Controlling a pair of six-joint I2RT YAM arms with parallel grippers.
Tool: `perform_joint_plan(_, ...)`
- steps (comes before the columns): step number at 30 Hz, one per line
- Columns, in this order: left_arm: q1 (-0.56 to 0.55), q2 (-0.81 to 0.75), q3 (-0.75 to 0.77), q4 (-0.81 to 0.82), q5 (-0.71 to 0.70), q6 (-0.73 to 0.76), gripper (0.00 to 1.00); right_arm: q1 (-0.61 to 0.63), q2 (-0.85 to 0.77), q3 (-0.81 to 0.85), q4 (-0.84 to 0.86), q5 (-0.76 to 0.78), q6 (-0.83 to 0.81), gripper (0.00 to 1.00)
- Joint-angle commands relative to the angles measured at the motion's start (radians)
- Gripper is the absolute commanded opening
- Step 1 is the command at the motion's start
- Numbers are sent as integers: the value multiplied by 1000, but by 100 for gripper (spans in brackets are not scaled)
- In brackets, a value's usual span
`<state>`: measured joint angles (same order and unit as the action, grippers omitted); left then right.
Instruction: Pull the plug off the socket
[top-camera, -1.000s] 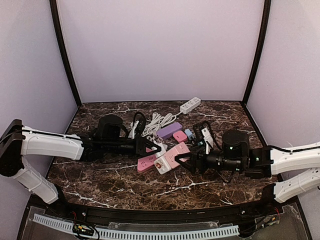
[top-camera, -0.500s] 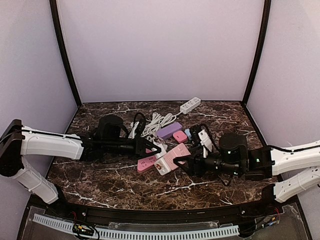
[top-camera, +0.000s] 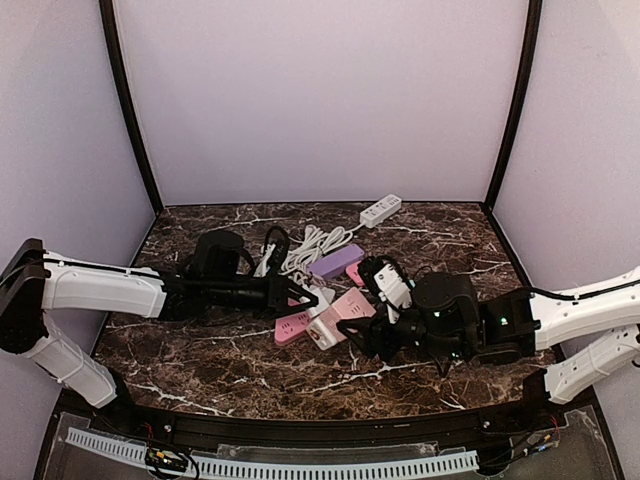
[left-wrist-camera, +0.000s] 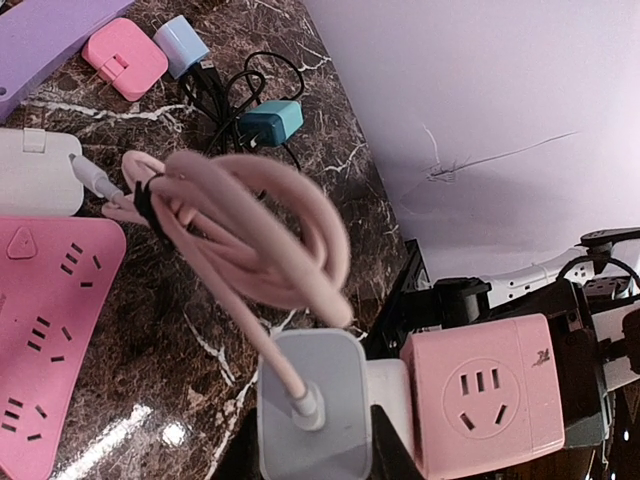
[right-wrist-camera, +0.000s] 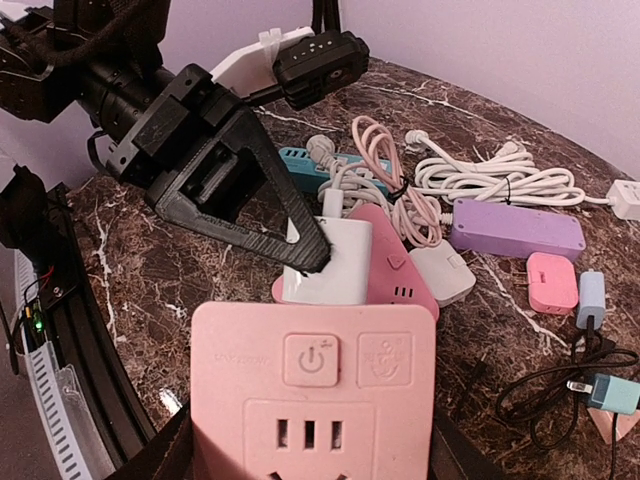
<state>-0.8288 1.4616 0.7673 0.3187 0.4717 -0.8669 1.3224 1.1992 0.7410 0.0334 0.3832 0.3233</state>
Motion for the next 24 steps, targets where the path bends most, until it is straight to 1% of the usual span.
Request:
perform_joint_plan(1,43,-7,-54,-96,-70,44,1,-3,-46,34,1,98,0,0)
perform_joint_plan(4,43,-12,-65,-71,-61,72,1,-40,-61,24,5,35,44,0)
perform_joint_plan(9,43,-29,-73,-24,-9,136,1,-140,-75,-2,37,-132,129,0)
perform_joint_plan(16,43,-72,-96,33,61,191,1,-272,-109,-98,176,-354,273,0)
perform_joint_plan(20,43,-88,-107,58,89,199,1,-317,-116,-139,239,-436,338,0)
perform_joint_plan(24,43,-90,-106,47,90,202,1,-323,-108,-133,240,-450,335,0)
